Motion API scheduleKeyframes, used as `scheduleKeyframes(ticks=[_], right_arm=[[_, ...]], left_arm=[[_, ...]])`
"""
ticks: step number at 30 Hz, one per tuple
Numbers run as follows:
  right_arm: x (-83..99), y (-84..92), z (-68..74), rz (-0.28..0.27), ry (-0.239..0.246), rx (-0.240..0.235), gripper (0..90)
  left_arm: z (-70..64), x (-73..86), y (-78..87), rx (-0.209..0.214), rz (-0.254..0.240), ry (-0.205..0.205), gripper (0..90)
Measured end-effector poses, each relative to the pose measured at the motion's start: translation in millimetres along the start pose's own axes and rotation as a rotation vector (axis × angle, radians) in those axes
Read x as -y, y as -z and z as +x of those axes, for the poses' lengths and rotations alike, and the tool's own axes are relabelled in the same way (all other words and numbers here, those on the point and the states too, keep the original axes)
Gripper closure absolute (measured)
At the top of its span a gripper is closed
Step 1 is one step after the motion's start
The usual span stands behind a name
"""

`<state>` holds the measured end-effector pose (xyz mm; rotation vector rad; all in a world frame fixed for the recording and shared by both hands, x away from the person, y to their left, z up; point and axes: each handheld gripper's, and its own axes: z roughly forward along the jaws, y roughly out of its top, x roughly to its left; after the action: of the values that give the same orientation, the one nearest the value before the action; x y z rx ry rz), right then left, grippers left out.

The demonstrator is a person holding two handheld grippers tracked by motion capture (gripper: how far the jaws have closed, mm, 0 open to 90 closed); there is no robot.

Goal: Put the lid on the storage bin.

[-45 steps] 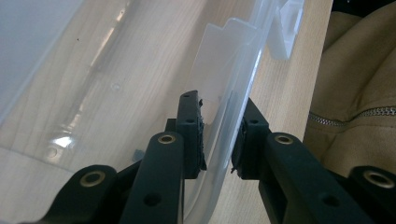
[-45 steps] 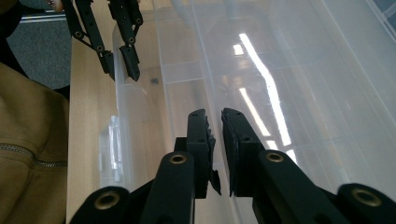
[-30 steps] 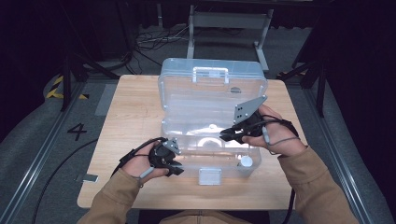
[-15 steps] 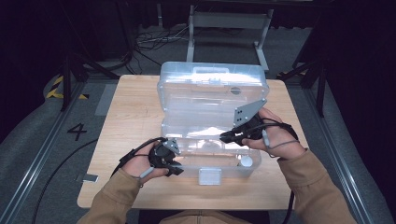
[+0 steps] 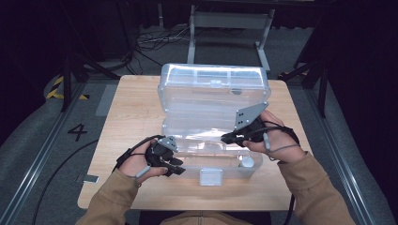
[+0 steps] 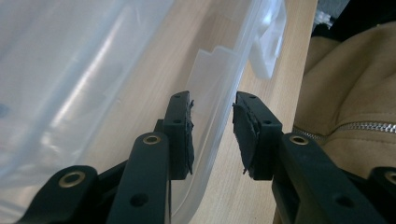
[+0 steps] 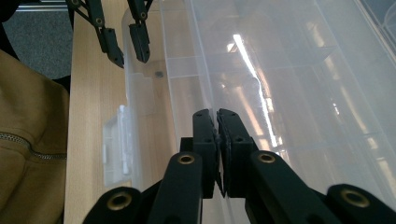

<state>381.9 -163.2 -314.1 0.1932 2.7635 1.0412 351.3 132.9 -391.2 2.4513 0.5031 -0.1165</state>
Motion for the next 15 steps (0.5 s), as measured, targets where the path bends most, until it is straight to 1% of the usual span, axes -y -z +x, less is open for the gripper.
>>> scheduleKeyframes(ticks=[4, 6, 8, 9, 11, 15], right_arm=[[0.5, 0.0, -0.1, -0.004, 0.001, -0.001, 86.7], [1.0, 0.1, 0.0, -0.010, -0.008, 0.000, 86.6], [1.4, 0.1, 0.1, -0.012, -0.012, 0.002, 86.6], [1.5, 0.2, 0.4, -0.012, -0.013, 0.002, 86.6], [1.7, 0.2, 0.6, -0.014, -0.014, 0.005, 86.5], [2.5, 0.2, 0.8, -0.018, -0.016, 0.007, 86.4]], left_arm=[[-1.6, -0.9, 11.3, -0.008, -0.044, 0.000, 68.1], [-2.2, -1.2, 17.4, -0.014, -0.070, 0.000, 68.5], [-1.4, -0.9, 23.4, -0.039, -0.096, 0.008, 67.9], [-1.1, -0.7, 26.0, -0.044, -0.107, 0.014, 68.4], [-0.4, -0.7, 31.2, -0.037, -0.133, 0.019, 69.9], [0.1, -1.4, 40.2, -0.042, -0.166, 0.021, 72.8]])
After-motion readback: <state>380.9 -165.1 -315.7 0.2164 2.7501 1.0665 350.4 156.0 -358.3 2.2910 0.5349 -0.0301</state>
